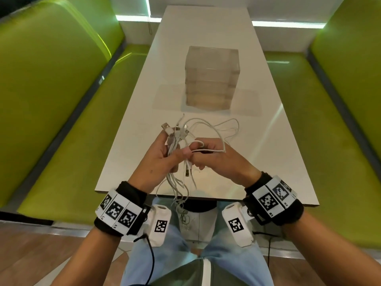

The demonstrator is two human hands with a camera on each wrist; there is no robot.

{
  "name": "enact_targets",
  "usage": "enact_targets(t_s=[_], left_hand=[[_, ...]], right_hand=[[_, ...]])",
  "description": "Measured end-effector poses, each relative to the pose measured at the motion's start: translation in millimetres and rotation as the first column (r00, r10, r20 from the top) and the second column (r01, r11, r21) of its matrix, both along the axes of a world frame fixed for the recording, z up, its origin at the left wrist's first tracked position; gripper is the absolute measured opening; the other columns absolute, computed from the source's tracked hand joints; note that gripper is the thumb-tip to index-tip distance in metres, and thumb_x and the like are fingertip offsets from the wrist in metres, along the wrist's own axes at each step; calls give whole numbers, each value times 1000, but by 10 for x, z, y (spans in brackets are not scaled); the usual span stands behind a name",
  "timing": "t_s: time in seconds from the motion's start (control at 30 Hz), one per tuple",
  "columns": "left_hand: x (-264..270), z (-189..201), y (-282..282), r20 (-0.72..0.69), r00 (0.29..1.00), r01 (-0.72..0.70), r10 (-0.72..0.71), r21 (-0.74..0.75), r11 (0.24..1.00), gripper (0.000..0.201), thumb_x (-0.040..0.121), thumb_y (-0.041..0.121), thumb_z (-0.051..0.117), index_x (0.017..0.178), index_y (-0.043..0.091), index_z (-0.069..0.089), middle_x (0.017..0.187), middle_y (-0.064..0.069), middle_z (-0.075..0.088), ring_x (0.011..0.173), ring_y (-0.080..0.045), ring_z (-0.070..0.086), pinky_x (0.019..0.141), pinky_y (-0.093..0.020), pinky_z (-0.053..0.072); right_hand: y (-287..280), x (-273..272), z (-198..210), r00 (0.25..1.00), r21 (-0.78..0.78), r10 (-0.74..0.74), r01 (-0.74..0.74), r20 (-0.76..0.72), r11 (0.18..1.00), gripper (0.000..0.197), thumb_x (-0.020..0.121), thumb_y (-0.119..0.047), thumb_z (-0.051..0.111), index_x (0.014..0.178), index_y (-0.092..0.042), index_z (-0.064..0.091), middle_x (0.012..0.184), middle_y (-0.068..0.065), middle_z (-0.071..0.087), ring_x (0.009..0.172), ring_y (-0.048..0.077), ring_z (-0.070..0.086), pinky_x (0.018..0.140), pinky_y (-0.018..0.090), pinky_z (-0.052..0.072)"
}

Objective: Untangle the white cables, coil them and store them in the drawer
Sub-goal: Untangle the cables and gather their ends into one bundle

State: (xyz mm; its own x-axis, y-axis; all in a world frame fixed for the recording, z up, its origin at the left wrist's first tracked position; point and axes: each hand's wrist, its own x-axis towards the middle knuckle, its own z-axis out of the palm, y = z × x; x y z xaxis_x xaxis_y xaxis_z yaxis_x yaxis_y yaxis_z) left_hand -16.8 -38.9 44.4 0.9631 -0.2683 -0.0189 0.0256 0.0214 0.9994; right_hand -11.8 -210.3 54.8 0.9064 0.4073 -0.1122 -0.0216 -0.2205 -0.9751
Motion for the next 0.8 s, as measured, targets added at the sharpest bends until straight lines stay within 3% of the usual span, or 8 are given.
enact_targets(t_s=[0.07,0.13,0.23,0.37,0.43,0.57,0.7,0.8], left_hand=[[28,-12,67,-8,998,-59,58,-65,996,54,74,40,77,115,18,50,58,12,43,46,-6,31,45,-22,28],[56,-13,129,-7,995,-102,102,-131,986,64,66,53,78,112,16,53,59,9,36,46,-7,27,46,-24,23],[88,-3,182,7,991,-132,135,-173,976,48,75,51,71,105,17,57,57,10,31,46,-7,24,45,-21,25],[117,18,186,-31,979,-202,199,-197,960,21,91,34,52,91,13,53,51,12,28,44,-6,23,43,-20,25],[117,28,181,-36,978,-211,208,-200,957,19,94,30,48,86,13,50,52,12,27,44,-6,22,43,-20,23],[125,31,185,-46,977,-214,209,-211,954,21,100,25,43,84,13,48,52,12,25,44,-6,21,42,-20,23],[139,40,187,-50,980,-201,195,-242,949,22,99,28,44,83,13,48,53,11,24,44,-6,20,42,-19,24],[143,66,190,-46,982,-189,183,-264,946,23,99,27,42,81,13,47,53,11,24,44,-6,19,41,-19,23]], right_hand=[[-35,2,-38,997,-159,66,-59,37,985,10,81,-16,61,79,-6,61,68,1,58,64,12,51,63,30,41],[-59,-27,-116,984,-337,171,-142,57,931,7,80,-19,63,74,-15,61,64,-10,56,60,4,50,61,22,38],[-50,-129,-279,959,-490,281,-231,30,840,3,81,-20,64,79,-20,63,71,-12,61,65,-2,55,61,14,40],[-8,-249,-432,874,-626,486,-379,0,681,15,84,-17,60,97,-10,65,95,6,68,86,20,61,78,37,48],[7,-305,-456,817,-663,571,-471,-80,582,23,85,-14,58,108,-11,60,103,9,67,88,20,59,76,32,46],[-22,-372,-499,784,-673,589,-543,-194,502,55,88,-11,52,140,-22,38,114,4,63,88,16,53,77,25,37],[-102,-342,-537,757,-667,590,-596,-281,446,54,86,-9,59,137,-17,43,117,4,64,89,12,55,80,23,44],[-142,-318,-548,780,-670,558,-578,-284,466,48,88,-15,58,134,-18,47,114,4,66,96,16,58,87,31,47]])
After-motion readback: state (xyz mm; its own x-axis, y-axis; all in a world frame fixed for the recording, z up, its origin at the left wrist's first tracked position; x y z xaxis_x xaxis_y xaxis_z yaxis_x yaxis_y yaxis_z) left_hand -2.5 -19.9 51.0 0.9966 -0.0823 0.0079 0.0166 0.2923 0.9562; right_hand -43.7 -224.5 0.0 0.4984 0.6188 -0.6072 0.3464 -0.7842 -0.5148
